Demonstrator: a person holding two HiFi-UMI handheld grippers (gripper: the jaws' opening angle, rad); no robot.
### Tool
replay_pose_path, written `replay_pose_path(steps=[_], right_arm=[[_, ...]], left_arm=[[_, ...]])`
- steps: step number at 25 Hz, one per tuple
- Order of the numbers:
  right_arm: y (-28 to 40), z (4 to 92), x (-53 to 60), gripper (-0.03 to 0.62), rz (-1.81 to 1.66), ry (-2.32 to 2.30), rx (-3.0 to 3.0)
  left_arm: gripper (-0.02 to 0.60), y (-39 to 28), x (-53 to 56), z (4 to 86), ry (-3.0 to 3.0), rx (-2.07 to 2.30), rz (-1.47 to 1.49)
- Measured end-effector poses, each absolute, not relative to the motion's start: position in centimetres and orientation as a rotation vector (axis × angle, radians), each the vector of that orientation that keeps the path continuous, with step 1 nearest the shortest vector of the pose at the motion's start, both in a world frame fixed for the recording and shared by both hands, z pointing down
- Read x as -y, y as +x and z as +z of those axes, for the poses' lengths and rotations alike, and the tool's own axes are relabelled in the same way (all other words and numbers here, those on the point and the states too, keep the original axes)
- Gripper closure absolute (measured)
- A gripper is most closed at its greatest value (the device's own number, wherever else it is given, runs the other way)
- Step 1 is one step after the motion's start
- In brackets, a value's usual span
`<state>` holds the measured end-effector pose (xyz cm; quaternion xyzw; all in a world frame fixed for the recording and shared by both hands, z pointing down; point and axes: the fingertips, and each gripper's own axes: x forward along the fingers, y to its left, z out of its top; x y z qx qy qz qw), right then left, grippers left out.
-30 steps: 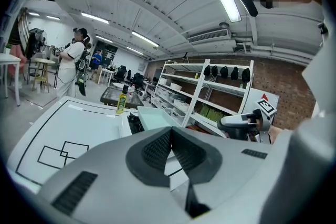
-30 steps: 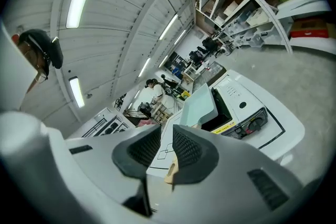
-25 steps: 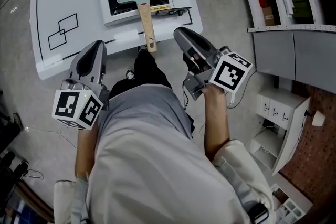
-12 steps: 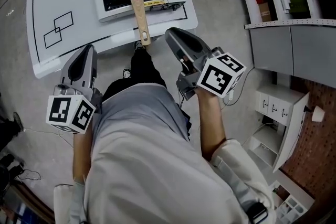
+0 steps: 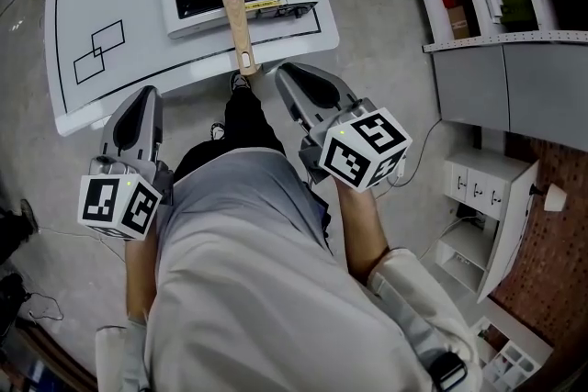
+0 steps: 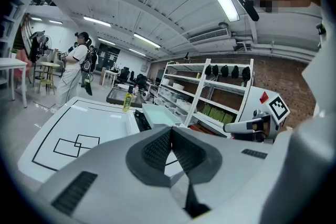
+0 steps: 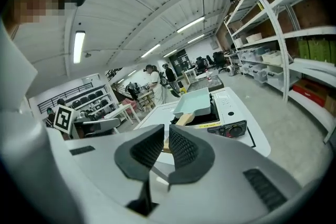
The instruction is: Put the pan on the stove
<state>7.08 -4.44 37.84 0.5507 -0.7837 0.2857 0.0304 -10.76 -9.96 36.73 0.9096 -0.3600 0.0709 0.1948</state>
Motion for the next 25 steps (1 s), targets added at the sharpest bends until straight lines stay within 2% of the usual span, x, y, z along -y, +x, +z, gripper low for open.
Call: replay_pose_path(steps=[5, 25], right_arm=[[6.7, 38.1, 4.1, 0.583, 0.768, 1.700, 2.342], [6.6, 38.7, 3.8, 0.585, 0.792, 1.690, 2.219]], left_arm=[[0.575, -11.5, 9.6, 37.0, 2.527, 1.034, 0.220], [0.578, -11.1, 9.5, 37.6, 2.460, 1.079, 0.211]])
